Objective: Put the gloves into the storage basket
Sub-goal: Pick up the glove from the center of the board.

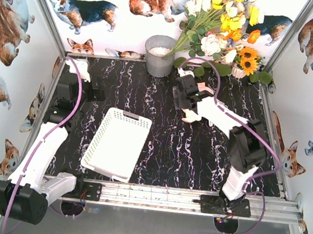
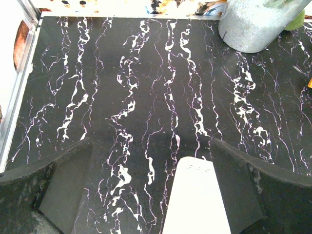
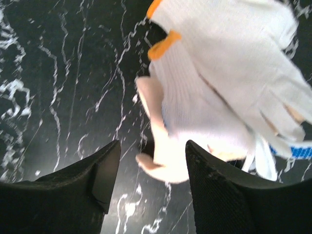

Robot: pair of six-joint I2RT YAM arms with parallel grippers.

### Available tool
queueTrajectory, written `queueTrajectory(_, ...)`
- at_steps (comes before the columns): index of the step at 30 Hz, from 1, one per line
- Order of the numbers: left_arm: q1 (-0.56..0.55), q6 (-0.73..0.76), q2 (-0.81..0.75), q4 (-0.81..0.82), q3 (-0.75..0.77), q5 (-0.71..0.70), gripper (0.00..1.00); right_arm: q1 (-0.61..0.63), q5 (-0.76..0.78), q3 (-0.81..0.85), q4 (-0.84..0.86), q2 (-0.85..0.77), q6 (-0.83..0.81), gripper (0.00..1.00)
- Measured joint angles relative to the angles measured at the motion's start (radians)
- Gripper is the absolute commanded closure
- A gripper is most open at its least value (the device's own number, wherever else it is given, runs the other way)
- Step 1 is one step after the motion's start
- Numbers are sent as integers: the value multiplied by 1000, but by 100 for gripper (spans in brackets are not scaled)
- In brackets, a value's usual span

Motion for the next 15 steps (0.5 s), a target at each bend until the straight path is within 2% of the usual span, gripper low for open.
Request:
queueTrajectory(10, 0, -2, -23, 6, -2, 12, 0, 0, 164, 130, 155, 212, -165, 69)
queueTrajectory(15, 0, -3, -24, 11, -8, 16, 0, 0, 212, 187, 177, 277, -243, 93)
